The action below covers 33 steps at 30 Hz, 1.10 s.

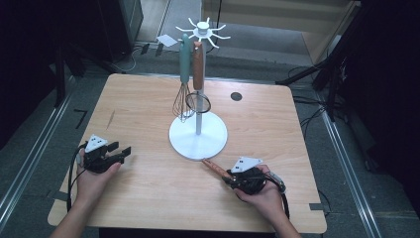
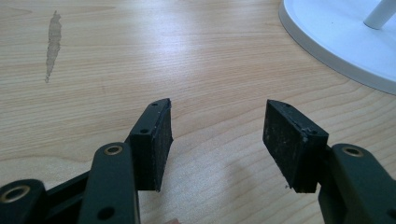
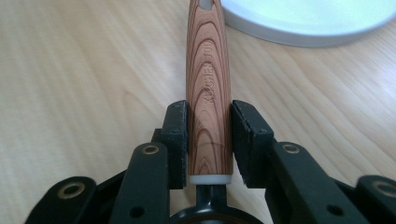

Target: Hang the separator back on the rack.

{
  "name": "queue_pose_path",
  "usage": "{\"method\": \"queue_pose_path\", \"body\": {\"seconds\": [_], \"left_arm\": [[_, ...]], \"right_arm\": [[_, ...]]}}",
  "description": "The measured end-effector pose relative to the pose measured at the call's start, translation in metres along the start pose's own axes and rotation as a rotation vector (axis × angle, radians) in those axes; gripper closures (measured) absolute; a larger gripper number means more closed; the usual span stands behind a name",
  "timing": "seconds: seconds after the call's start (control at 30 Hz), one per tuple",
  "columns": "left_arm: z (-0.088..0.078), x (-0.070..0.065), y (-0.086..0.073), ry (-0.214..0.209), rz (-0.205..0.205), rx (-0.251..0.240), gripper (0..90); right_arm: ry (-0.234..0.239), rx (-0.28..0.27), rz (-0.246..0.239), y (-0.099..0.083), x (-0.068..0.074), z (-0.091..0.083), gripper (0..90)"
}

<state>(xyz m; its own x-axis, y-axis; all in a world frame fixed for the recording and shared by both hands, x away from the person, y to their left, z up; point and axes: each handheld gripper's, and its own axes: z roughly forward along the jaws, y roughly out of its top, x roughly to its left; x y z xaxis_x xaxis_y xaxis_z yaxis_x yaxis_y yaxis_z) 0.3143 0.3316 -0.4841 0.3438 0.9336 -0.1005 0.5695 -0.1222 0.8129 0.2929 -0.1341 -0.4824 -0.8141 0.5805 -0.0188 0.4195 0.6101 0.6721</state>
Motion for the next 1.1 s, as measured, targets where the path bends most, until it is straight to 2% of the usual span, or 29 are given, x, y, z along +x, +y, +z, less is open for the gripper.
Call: {"method": "queue_pose_path", "body": {"seconds": [0.17, 0.5, 0.7, 1.1], "left_arm": [[0.000, 0.000, 0.000, 0.000, -0.003, -0.001, 43.2], [0.000, 0.000, 0.000, 0.000, -0.005, -0.002, 43.5], [0.000, 0.001, 0.000, -0.003, -0.009, -0.010, 44.2], [0.000, 0.002, 0.000, -0.003, -0.010, -0.006, 43.9]], "right_arm": [[-0.052, -0.002, 0.056, -0.005, -0.014, -0.005, 69.4], [-0.169, -0.004, 0.211, -0.022, -0.046, -0.016, 69.4], [-0.210, 0.004, 0.251, -0.029, -0.058, -0.020, 69.3], [-0.240, 0.026, 0.294, -0.037, -0.070, -0.020, 69.3]]}}
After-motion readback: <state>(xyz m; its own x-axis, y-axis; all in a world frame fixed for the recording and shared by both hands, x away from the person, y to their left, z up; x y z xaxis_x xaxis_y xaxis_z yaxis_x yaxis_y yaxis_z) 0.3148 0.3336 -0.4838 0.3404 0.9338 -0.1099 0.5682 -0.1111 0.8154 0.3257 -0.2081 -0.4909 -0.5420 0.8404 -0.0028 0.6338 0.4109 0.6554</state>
